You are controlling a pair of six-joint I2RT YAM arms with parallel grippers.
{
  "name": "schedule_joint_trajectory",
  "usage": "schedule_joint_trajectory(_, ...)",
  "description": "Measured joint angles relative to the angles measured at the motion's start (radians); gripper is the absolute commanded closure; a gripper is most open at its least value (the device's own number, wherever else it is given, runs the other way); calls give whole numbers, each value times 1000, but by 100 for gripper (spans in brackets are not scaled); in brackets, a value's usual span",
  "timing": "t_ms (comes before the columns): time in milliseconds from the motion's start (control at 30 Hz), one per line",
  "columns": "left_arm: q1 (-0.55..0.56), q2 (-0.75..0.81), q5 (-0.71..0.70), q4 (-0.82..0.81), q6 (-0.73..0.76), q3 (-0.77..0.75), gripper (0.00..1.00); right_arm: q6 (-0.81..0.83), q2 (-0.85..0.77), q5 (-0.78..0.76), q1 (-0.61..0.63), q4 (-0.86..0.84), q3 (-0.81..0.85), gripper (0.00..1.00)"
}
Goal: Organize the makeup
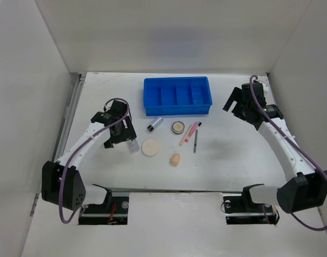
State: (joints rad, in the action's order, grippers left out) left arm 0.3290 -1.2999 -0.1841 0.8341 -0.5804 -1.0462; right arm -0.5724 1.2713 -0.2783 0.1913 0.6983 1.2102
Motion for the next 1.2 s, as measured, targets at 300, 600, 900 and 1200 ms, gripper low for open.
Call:
schedule_joint_trajectory(300,5,-186,24,-167,-87,32,27,1,0,11,0,-1,0,0)
schedule_joint_trajectory(600,5,-315,52,-295,-138,53,54,1,-1,10,0,2,0,0)
schedule_joint_trajectory(900,5,-343,-18,-225,-66,-34,96,11,-1,2,0,6,0,0)
schedule_joint_trajectory(1200,5,-343,-20,-166,144,-435,96,12,-1,-6,0,6,1,0)
